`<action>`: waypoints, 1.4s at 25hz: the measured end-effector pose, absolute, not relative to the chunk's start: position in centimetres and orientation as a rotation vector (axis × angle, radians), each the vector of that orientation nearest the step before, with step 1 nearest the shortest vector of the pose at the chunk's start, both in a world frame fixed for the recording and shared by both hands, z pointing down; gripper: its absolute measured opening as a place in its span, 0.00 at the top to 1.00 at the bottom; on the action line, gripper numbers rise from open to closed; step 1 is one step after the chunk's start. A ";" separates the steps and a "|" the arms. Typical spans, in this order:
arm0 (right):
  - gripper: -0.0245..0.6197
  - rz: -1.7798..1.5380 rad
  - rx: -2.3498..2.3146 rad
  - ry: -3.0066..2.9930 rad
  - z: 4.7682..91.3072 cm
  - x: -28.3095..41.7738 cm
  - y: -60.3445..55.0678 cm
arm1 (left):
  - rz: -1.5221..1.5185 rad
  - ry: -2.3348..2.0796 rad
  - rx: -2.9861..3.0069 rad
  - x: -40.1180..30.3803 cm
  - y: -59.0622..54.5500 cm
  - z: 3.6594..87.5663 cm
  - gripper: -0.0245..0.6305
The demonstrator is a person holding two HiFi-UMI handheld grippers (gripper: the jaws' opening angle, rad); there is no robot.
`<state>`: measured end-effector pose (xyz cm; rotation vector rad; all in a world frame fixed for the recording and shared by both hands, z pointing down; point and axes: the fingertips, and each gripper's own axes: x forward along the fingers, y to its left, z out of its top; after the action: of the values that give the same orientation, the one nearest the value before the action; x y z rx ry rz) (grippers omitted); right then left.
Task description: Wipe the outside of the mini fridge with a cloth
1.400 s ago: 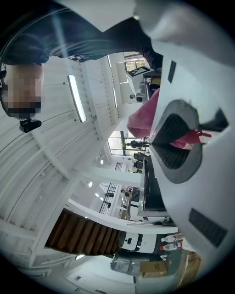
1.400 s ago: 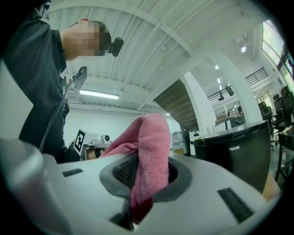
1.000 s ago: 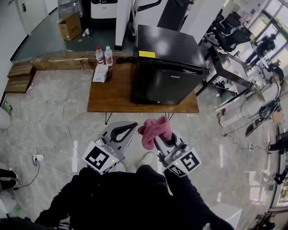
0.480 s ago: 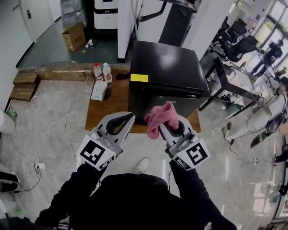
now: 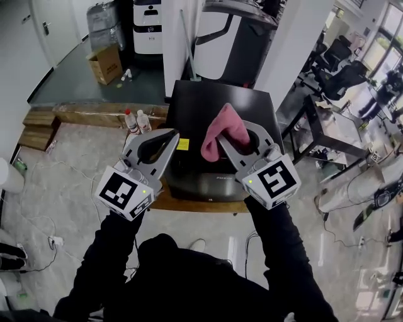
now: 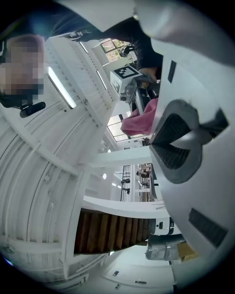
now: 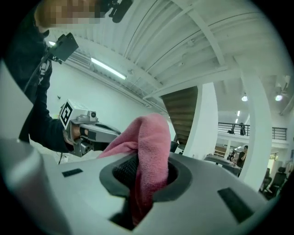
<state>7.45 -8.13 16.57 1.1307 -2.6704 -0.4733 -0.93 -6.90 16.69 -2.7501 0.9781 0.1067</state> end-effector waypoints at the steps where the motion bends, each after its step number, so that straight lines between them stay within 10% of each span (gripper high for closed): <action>1: 0.86 -0.487 1.119 -2.653 16.4 7.7 -9.5 | 0.099 0.984 -2.740 -0.6 -8.2 16.4 0.95; 35: 0.87 -0.435 0.803 -1.821 34.2 2.0 -45.4 | -0.021 0.986 -2.951 -4.5 -38.6 27.7 0.95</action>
<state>1.97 -45.44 34.20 0.8028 -1.8211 -0.4346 -4.50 -38.60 27.75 -2.9506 0.9864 -0.0214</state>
